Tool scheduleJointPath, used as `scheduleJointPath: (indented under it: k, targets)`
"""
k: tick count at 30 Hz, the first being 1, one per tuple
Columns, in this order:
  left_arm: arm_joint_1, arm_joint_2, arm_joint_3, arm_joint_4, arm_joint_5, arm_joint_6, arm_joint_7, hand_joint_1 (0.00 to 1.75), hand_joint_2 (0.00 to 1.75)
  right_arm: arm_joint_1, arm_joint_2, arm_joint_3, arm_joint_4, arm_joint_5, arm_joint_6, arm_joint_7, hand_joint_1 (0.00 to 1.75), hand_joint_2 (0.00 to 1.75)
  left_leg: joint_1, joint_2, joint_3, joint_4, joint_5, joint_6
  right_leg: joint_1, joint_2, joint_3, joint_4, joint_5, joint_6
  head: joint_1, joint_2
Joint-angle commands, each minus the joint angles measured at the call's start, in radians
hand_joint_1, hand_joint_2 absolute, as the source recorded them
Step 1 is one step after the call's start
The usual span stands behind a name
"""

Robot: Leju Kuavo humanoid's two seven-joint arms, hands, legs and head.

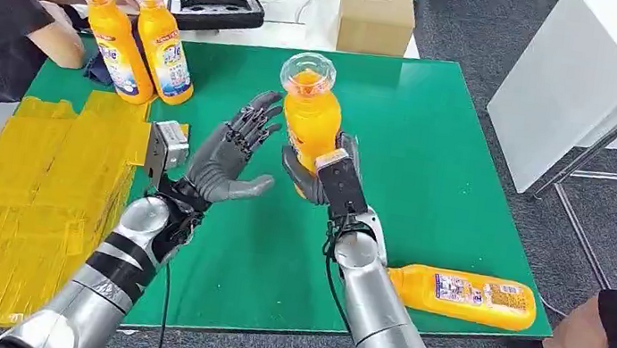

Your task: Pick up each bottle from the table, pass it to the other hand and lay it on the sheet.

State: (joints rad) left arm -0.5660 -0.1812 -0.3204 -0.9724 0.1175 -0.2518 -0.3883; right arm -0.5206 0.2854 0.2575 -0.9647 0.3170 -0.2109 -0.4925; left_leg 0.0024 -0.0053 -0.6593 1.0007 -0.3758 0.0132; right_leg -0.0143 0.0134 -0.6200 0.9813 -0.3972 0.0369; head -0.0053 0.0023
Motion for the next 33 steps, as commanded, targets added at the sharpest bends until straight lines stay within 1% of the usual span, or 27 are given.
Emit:
scheduleJointPath:
  k: [1, 3, 4, 6, 7, 11, 13, 14, 17, 18, 23, 26, 27, 30, 32, 33]
  targets:
    - [-0.072, -0.013, -0.045, 0.112, 0.006, 0.009, -0.002, 0.00, 1.75, -0.116, 0.050, 0.084, 0.261, 0.011, -0.015, 0.011, 1.75, 1.75, 0.001, 0.001, 0.004, 0.001, -0.002, -0.001, 0.001, 0.000, 0.003, 0.000, -0.001, -0.001, 0.000, 0.000]
    - [-0.072, -0.018, -0.049, 0.121, 0.006, 0.010, -0.006, 0.00, 1.75, -0.121, 0.061, 0.088, 0.287, 0.003, -0.016, 0.010, 1.75, 1.75, 0.000, 0.000, 0.002, 0.000, -0.001, -0.001, 0.000, 0.000, 0.002, 0.000, 0.000, -0.001, 0.000, 0.000]
    - [-0.073, -0.019, -0.049, 0.122, 0.006, 0.010, -0.006, 0.00, 1.75, -0.122, 0.063, 0.089, 0.291, 0.003, -0.017, 0.010, 1.75, 1.75, 0.001, 0.000, 0.005, 0.001, -0.002, -0.001, 0.001, -0.001, 0.005, 0.000, -0.001, -0.002, 0.000, 0.000]
    - [-0.074, -0.021, -0.050, 0.128, 0.006, 0.013, -0.009, 0.00, 1.75, -0.125, 0.064, 0.102, 0.307, 0.000, -0.015, 0.013, 1.75, 1.75, 0.000, 0.001, 0.002, 0.000, -0.001, -0.001, 0.000, 0.000, 0.002, 0.000, 0.000, -0.001, 0.000, 0.000]
    - [-0.076, -0.023, -0.050, 0.134, 0.006, 0.016, -0.010, 0.00, 1.75, -0.127, 0.064, 0.118, 0.316, -0.002, -0.015, 0.012, 1.75, 1.75, 0.000, 0.001, 0.005, 0.000, -0.002, -0.001, 0.001, -0.001, 0.004, 0.000, -0.001, -0.001, 0.000, 0.000]
    - [-0.077, -0.024, -0.050, 0.136, 0.006, 0.017, -0.013, 0.00, 1.75, -0.128, 0.064, 0.129, 0.320, -0.003, -0.015, 0.012, 1.75, 1.75, 0.000, 0.000, 0.002, 0.000, -0.001, 0.000, 0.000, -0.001, 0.002, 0.000, -0.001, -0.001, 0.000, 0.000]
    - [-0.081, -0.025, -0.047, 0.143, 0.007, 0.023, -0.018, 0.00, 1.75, -0.134, 0.064, 0.164, 0.335, 0.001, -0.017, 0.015, 1.75, 1.75, 0.001, 0.000, 0.003, 0.001, -0.002, -0.001, 0.001, -0.001, 0.003, 0.000, -0.001, -0.001, 0.000, 0.000]
    - [-0.084, -0.027, -0.047, 0.146, 0.006, 0.028, -0.019, 0.00, 1.75, -0.136, 0.064, 0.188, 0.342, 0.005, -0.017, 0.020, 1.75, 1.75, 0.000, 0.000, 0.001, 0.000, 0.000, 0.000, 0.000, -0.001, 0.001, 0.000, 0.000, -0.001, 0.000, 0.000]
    - [-0.089, -0.029, -0.045, 0.149, 0.003, 0.036, -0.022, 0.00, 1.75, -0.135, 0.064, 0.255, 0.352, 0.011, -0.020, 0.034, 1.75, 1.75, 0.001, 0.000, 0.004, 0.001, -0.002, -0.001, 0.001, -0.001, 0.005, 0.001, -0.002, -0.002, 0.000, 0.000]
    - [-0.090, -0.031, -0.045, 0.151, 0.002, 0.038, -0.023, 0.00, 1.75, -0.134, 0.064, 0.275, 0.355, 0.006, -0.028, 0.039, 1.75, 1.75, 0.001, 0.000, 0.003, 0.001, -0.002, -0.001, 0.001, -0.001, 0.003, 0.000, -0.001, -0.001, 0.000, 0.000]
    - [-0.091, -0.034, -0.043, 0.152, -0.001, 0.049, -0.023, 0.00, 1.75, -0.134, 0.064, 0.339, 0.363, -0.002, -0.034, 0.060, 1.75, 1.75, 0.001, 0.000, 0.003, 0.001, -0.002, -0.001, 0.002, -0.002, 0.004, 0.000, -0.002, -0.002, 0.000, 0.000]
    - [-0.093, -0.034, -0.039, 0.156, -0.021, 0.083, -0.024, 0.00, 1.75, -0.135, 0.064, 0.387, 0.375, -0.015, -0.054, 0.070, 1.75, 1.75, 0.001, 0.000, 0.003, 0.001, -0.001, -0.001, 0.001, -0.002, 0.003, 0.000, -0.001, -0.001, 0.000, 0.000]
    - [-0.094, -0.034, -0.042, 0.157, -0.031, 0.095, -0.025, 0.00, 1.75, -0.135, 0.064, 0.393, 0.377, -0.020, -0.056, 0.070, 1.75, 1.75, 0.001, 0.000, 0.002, 0.000, -0.001, -0.001, 0.001, -0.001, 0.002, 0.000, -0.001, -0.001, 0.000, 0.000]
    - [-0.094, -0.034, -0.042, 0.157, -0.031, 0.095, -0.025, 0.00, 1.75, -0.135, 0.064, 0.393, 0.377, -0.020, -0.056, 0.070, 1.75, 1.75, 0.001, 0.000, 0.005, 0.001, -0.002, -0.001, 0.002, -0.002, 0.005, 0.000, -0.002, -0.002, 0.000, 0.000]
    - [-0.094, -0.034, -0.042, 0.157, -0.031, 0.095, -0.025, 0.00, 1.75, -0.135, 0.064, 0.393, 0.377, -0.020, -0.056, 0.070, 1.75, 1.75, 0.001, 0.000, 0.002, 0.000, -0.001, -0.001, 0.001, -0.002, 0.002, 0.000, -0.001, -0.001, 0.000, 0.000]
    - [-0.097, -0.033, -0.046, 0.158, -0.041, 0.107, -0.025, 0.00, 1.75, -0.137, 0.064, 0.394, 0.380, -0.022, -0.054, 0.070, 1.75, 1.75, 0.001, -0.001, 0.004, 0.001, -0.002, -0.001, 0.001, -0.002, 0.004, 0.000, -0.002, -0.001, 0.000, 0.000]
